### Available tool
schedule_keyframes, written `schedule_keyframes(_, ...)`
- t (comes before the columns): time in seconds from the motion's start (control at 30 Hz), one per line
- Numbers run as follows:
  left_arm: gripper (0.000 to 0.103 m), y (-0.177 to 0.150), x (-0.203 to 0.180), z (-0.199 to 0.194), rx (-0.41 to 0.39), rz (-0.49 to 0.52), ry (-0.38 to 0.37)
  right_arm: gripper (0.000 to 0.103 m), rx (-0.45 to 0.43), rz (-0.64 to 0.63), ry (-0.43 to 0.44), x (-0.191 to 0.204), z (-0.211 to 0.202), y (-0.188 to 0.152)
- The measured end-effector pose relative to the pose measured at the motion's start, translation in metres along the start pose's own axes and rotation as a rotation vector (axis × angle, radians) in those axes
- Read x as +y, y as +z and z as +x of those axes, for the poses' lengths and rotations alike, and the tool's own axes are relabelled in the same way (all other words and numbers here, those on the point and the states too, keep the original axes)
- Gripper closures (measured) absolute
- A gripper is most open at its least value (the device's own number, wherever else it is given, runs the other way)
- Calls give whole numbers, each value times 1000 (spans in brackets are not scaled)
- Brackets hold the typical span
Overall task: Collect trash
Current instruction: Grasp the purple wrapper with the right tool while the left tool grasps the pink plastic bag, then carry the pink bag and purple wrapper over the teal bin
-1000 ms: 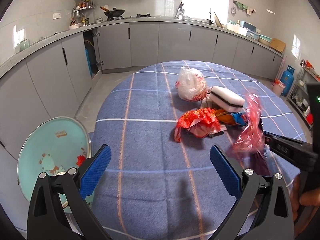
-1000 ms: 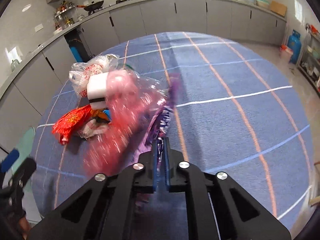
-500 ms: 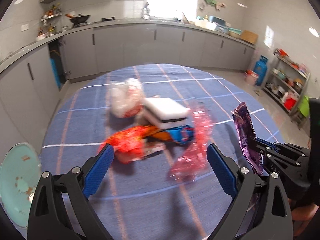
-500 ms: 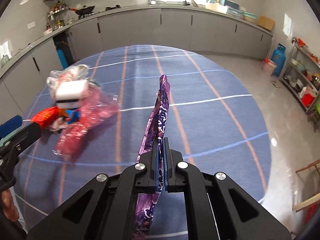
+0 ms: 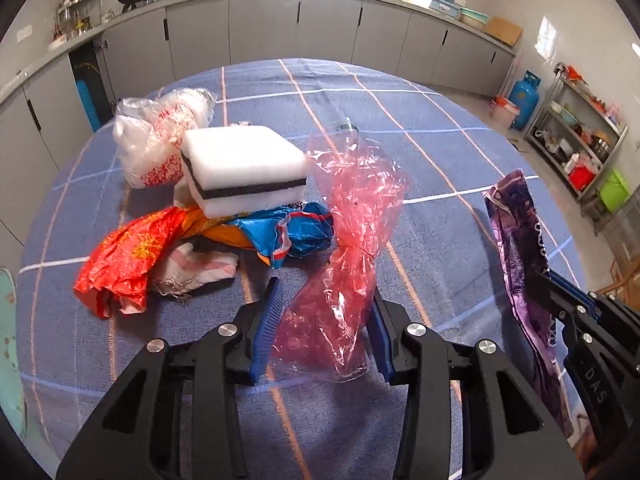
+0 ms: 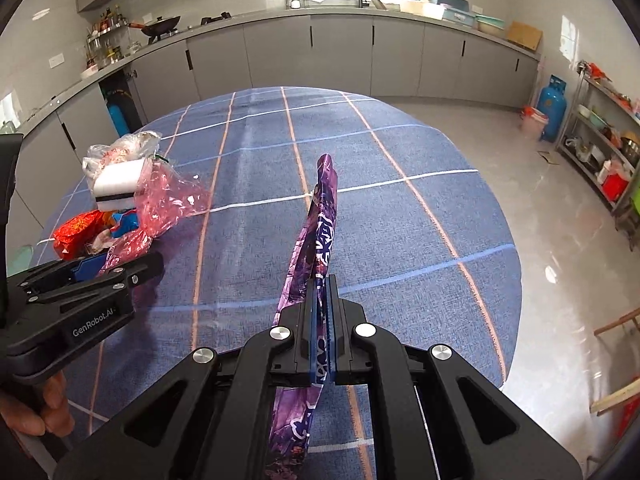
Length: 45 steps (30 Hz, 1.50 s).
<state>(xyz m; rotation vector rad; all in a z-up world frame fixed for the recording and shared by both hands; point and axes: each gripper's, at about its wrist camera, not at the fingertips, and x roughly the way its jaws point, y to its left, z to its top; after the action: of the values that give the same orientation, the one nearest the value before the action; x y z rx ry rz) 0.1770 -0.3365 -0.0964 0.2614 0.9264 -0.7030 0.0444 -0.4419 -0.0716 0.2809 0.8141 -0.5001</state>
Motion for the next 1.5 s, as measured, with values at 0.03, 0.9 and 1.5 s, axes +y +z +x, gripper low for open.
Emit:
schedule_keyframes(0.03, 65, -1, -1, -3, -6, 5, 3, 98, -2, -1, 2, 1, 0, 1)
schedule_keyframes(0.9, 65, -74, 102, -131, -176, -104, 166, 98, -77, -185, 112, 122, -40, 2)
schedule_keyframes(1.5, 65, -107, 208, -179, -224, -296, 396, 98, -97, -368, 302, 247, -58, -4)
